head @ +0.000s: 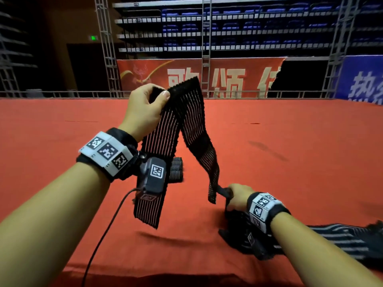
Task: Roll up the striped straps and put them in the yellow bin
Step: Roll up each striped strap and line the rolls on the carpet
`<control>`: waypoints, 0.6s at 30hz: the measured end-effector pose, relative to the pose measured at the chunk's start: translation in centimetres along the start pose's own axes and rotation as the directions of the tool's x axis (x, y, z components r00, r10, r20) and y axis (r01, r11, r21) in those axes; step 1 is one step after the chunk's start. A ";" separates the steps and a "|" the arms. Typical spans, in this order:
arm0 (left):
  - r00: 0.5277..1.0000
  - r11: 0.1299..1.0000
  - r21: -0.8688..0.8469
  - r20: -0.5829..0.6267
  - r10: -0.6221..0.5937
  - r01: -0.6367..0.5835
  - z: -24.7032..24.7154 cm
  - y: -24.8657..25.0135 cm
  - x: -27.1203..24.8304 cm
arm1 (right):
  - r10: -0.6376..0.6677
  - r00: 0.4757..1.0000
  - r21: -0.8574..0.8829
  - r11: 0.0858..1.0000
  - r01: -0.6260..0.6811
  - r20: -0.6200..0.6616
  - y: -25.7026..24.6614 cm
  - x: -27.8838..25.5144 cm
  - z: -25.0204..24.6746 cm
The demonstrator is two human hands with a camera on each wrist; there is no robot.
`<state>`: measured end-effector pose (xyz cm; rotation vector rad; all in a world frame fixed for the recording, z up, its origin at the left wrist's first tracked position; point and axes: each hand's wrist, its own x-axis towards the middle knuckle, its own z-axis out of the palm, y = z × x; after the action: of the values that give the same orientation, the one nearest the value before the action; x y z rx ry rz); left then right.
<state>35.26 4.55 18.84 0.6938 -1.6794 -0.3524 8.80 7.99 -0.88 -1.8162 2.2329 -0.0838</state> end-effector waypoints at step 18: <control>0.992 0.997 -0.025 -0.102 0.076 -0.079 -5.3 1.7 1.9 | -0.127 0.990 0.165 0.977 0.136 -0.066 -4.7 1.1 1.6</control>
<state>39.79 5.38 22.54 0.6128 -1.5973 -0.2814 13.44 6.08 -1.63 -1.8870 2.0681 -0.3431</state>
